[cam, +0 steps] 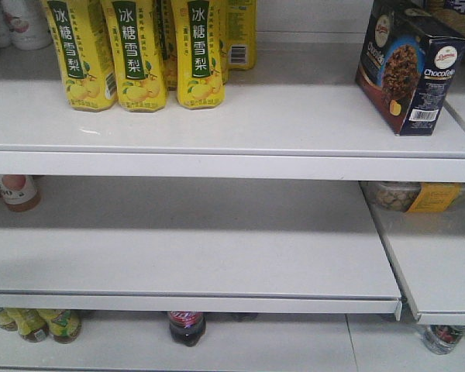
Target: Left arm holds basket, right arm returns cookies
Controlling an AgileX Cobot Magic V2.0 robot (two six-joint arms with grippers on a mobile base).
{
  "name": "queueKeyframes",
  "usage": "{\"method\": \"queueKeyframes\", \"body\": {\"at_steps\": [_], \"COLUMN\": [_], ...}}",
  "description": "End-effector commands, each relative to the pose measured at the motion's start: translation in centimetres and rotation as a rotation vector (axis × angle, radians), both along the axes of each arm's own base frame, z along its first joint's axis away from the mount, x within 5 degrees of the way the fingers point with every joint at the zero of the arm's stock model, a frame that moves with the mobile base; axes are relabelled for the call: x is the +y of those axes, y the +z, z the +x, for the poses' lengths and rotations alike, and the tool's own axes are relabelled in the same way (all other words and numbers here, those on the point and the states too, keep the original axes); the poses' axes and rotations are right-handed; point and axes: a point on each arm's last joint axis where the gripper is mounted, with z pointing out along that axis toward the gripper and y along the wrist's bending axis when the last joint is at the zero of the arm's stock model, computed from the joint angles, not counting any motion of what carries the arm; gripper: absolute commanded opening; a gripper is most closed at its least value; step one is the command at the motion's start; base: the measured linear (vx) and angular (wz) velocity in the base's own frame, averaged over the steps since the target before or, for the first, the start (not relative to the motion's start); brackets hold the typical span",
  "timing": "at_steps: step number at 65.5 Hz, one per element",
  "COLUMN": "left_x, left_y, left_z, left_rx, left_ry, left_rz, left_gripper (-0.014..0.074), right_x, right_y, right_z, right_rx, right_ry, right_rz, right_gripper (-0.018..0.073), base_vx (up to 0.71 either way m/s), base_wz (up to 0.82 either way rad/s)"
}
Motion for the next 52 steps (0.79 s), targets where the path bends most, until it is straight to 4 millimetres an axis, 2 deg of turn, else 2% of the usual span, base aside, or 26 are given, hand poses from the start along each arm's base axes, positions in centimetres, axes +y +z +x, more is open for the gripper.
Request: {"method": "queueKeyframes", "body": {"at_steps": [1, 52], "left_x": [-0.03, -0.03], "left_y": [1.99, 1.99], "left_z": [-0.21, -0.21], "left_rx": [-0.148, -0.148], "left_ry": [-0.006, -0.006], "left_rz": [0.025, 0.025], "left_gripper": [-0.0003, -0.0003], "right_x": [0.12, 0.15], "right_y": [0.92, 0.93], "right_z": [0.06, 0.06], "right_rx": [-0.024, -0.027], "right_ry": [0.012, 0.016], "right_rz": [-0.008, -0.021], "right_gripper": [-0.0011, -0.0011], "base_vx": [0.0, 0.0], "base_wz": [0.0, 0.0]}}
